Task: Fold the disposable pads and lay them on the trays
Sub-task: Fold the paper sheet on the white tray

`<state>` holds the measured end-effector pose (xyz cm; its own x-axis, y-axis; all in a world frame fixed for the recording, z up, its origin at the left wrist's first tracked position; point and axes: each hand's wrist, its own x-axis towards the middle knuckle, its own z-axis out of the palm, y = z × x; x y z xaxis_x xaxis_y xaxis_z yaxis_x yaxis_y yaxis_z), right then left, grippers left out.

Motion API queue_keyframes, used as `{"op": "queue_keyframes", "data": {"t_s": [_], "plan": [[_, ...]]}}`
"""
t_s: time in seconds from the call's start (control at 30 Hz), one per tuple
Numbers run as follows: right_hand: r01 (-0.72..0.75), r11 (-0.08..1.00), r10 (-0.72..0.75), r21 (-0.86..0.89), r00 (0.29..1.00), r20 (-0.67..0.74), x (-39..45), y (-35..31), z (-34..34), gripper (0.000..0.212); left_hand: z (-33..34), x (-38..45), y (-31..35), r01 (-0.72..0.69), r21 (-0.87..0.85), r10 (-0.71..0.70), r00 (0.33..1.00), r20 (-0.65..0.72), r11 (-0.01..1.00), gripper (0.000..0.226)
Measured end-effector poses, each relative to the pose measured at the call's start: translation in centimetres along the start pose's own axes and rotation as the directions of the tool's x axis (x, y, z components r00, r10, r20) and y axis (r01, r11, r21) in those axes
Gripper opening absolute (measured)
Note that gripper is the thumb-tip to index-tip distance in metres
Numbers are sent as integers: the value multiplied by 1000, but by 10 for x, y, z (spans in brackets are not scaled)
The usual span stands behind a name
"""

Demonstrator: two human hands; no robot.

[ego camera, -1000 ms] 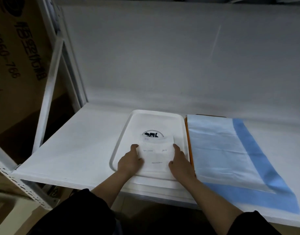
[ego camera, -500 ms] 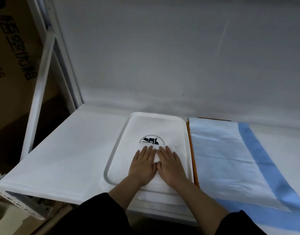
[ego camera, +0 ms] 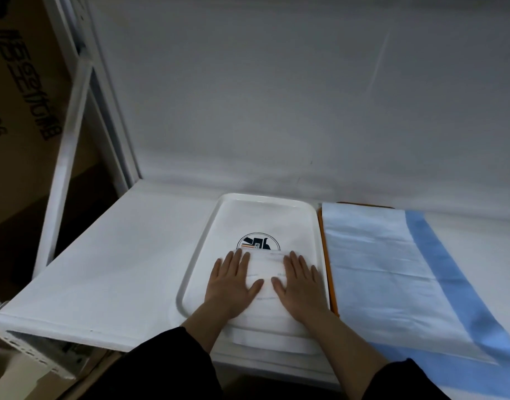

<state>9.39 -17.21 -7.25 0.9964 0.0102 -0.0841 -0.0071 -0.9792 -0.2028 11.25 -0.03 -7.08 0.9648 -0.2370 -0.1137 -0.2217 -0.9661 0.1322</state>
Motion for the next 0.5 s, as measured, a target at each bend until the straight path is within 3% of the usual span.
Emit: {"op": "queue_keyframes", "data": {"t_s": [0.17,0.27,0.37,0.5], "plan": [[10,990,4,-140,995,97,-12,2,-25,63,-19,-11,-6,47,45,-51,993,102,998,75],[165,970,-142,-179,981,135,-22,2,-35,57,-29,-22,2,-56,89,47,994,100,994,68],[303,943,-267,-141,936,229,-39,-2,-42,58,-34,-40,12,-214,82,198,965,173,973,65],[318,939,-264,-130,911,316,-50,-5,-50,71,-33,-51,15,-230,60,210,948,240,971,75]]}}
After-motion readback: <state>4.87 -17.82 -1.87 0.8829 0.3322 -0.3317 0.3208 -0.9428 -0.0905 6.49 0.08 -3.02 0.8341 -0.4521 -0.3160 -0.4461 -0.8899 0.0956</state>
